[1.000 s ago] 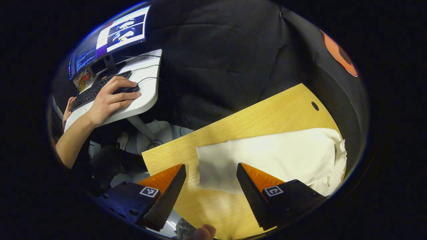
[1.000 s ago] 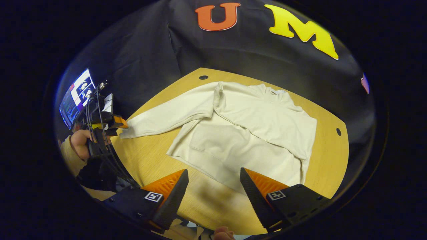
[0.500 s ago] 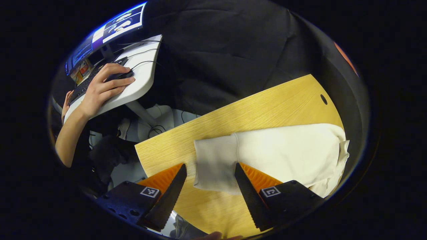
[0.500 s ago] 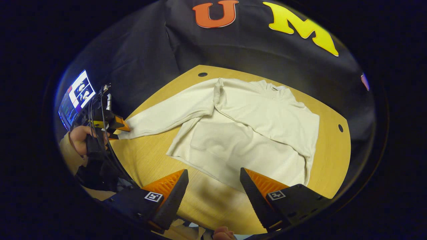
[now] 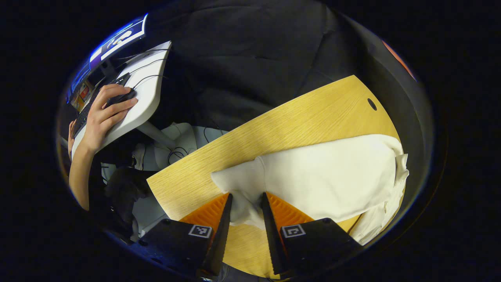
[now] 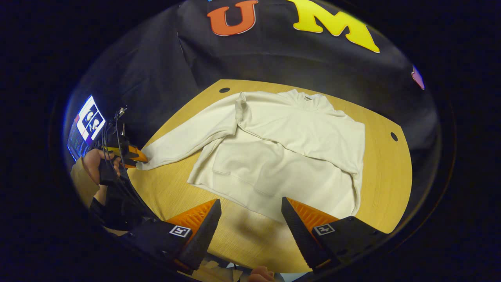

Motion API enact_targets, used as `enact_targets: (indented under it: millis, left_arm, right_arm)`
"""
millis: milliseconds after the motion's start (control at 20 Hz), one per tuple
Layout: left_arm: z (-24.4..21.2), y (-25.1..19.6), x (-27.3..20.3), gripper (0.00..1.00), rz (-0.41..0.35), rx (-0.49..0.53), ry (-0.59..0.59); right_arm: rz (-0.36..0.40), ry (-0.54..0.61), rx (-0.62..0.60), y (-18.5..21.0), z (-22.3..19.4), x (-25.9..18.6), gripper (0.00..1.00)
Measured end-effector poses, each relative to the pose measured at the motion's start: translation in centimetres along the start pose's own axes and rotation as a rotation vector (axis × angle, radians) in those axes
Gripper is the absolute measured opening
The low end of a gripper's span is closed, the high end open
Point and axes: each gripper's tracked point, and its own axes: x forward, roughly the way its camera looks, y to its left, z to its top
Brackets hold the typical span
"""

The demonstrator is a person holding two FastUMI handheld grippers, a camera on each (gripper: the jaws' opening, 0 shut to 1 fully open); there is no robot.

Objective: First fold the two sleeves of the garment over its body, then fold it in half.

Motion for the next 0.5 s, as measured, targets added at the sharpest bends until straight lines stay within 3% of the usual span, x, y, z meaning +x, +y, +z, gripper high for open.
enact_targets:
  millis: [300, 500]
  left_arm:
    - [0.2, -1.0, 0.0, 0.17, 0.006, 0.008, -0.007]
    - [1.4, -1.4, -1.7, 0.1, 0.033, 0.059, -0.045]
  right_arm:
    - [-0.001, -0.05, 0.056, -2.0, -0.6, -2.1, 0.97]
    - [-0.015, -0.075, 0.099, -4.5, -0.8, -3.4, 0.94]
